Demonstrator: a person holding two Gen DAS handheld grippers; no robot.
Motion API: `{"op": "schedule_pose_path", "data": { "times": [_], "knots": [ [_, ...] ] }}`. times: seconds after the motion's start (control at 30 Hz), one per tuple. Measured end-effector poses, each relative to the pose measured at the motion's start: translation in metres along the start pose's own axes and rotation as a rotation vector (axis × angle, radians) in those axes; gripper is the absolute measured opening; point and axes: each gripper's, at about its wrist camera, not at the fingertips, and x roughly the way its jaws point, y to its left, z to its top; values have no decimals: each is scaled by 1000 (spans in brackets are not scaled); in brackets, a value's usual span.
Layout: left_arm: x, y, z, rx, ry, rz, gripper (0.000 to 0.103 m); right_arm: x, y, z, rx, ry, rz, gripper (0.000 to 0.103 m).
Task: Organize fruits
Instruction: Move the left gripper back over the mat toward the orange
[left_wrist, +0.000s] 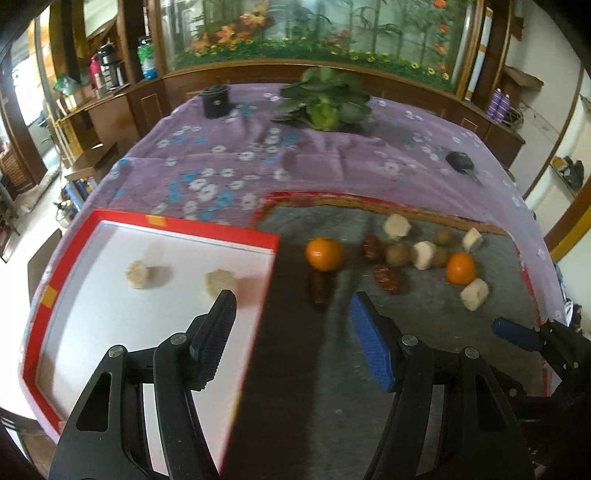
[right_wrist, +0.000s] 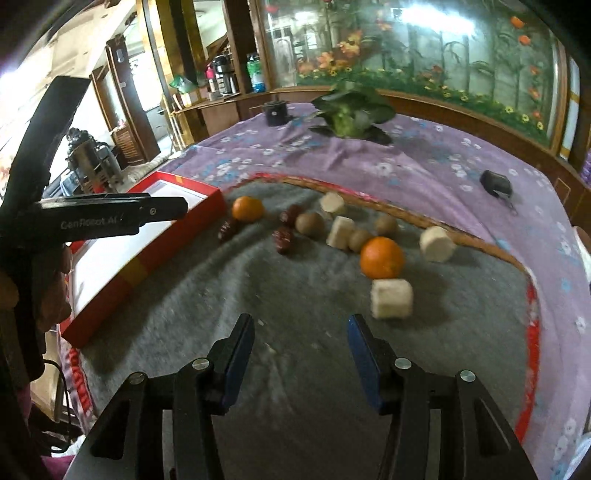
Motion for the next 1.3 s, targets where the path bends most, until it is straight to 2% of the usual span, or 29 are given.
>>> {"op": "schedule_pose_path", "data": {
  "times": [0.47, 0.77, 1.1, 1.3],
  "knots": [
    [30, -17, 13, 7, 36, -4, 65, -12, -49, -18, 105, -21, -4, 51],
    [56, -15, 23, 21, 76, -26, 65, -9, -56, -21, 111, -18, 8, 51],
    [69, -23, 32, 81, 73, -16, 65, -1, -55, -18, 106, -6, 18, 51],
    [75, -25, 31, 100, 97, -53, 65, 0, -57, -16, 113, -4, 15, 51]
  ]
}}
